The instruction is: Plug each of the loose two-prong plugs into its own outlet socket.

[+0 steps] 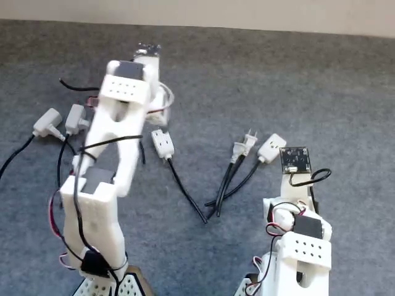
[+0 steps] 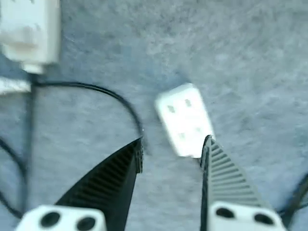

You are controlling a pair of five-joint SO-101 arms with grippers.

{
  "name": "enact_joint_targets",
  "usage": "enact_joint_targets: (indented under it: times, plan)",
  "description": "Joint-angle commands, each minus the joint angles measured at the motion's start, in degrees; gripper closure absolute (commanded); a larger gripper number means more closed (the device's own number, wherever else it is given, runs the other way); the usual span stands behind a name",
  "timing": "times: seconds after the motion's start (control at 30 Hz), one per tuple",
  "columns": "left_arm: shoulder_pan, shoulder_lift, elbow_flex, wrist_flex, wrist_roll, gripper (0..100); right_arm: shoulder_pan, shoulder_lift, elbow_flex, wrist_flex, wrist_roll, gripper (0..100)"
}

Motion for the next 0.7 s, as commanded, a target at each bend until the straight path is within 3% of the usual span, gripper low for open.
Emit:
enact_joint_targets:
  times: [0.0, 0.27, 0.67]
  plan:
    - [6.29, 2.77, -1.19, 0.44, 9.58, 79, -0.31, -0.84, -0.4, -0.84, 0.44, 67.4]
    - [4.79, 10.33, -2.15, 0.09, 17.76, 79, -0.31, -0.84, -0.4, -0.84, 0.53, 67.4]
    - [2.07, 10.33, -13.93, 8.09, 16.09, 78, -0.31, -0.84, -0.4, -0.84, 0.53, 67.4]
